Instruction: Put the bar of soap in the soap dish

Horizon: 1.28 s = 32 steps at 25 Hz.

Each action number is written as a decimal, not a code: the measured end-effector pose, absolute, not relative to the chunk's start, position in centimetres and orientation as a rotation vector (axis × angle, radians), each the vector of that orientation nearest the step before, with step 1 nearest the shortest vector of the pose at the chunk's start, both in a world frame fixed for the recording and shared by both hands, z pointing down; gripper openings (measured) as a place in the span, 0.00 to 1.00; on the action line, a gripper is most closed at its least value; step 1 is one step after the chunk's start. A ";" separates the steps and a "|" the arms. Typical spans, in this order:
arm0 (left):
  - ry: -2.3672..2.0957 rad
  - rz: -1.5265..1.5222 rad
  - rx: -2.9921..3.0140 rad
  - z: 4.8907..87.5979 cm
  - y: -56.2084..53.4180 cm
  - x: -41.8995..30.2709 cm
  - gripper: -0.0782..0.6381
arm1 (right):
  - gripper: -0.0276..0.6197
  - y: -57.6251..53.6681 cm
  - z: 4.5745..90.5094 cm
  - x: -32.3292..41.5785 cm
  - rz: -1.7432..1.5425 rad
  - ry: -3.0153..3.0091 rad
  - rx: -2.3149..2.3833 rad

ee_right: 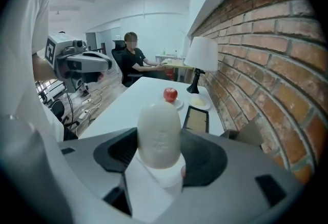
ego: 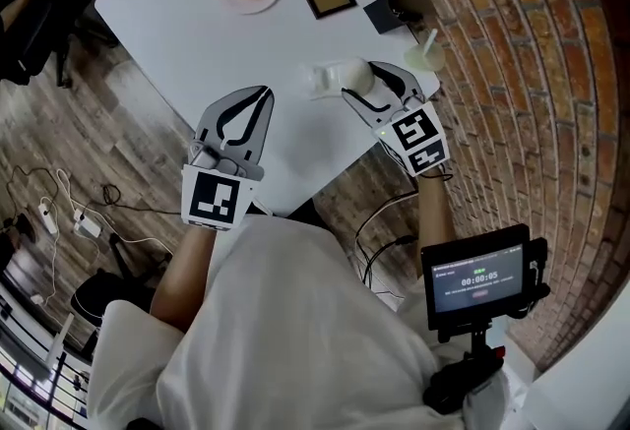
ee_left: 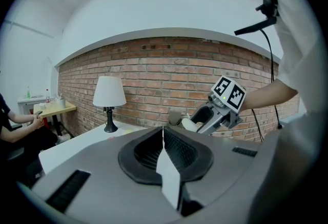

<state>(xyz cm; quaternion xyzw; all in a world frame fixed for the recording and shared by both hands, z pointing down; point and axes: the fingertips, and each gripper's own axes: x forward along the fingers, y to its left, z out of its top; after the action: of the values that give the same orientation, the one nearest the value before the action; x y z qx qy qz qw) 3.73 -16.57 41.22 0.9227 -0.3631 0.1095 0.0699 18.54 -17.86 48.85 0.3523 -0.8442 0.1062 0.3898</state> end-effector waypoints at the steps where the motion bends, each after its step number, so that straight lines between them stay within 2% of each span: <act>1: -1.093 0.331 2.773 41.4 -16.6 3.7 0.13 | 0.45 -17.9 49.2 18.6 0.265 -2.136 0.878; 20: -0.986 0.345 2.744 44.7 -16.5 7.0 0.13 | 0.45 -18.2 54.9 18.6 0.158 -1.945 0.590; 32: -1.001 0.367 2.731 45.4 -16.3 6.6 0.13 | 0.45 -18.1 58.4 19.2 -0.015 -1.755 0.332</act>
<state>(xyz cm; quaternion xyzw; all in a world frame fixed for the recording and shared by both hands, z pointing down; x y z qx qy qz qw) 6.56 -16.28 45.38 0.9265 -0.3394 0.1243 0.1048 19.15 -18.06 58.39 0.1447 -0.7656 -0.0066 0.6268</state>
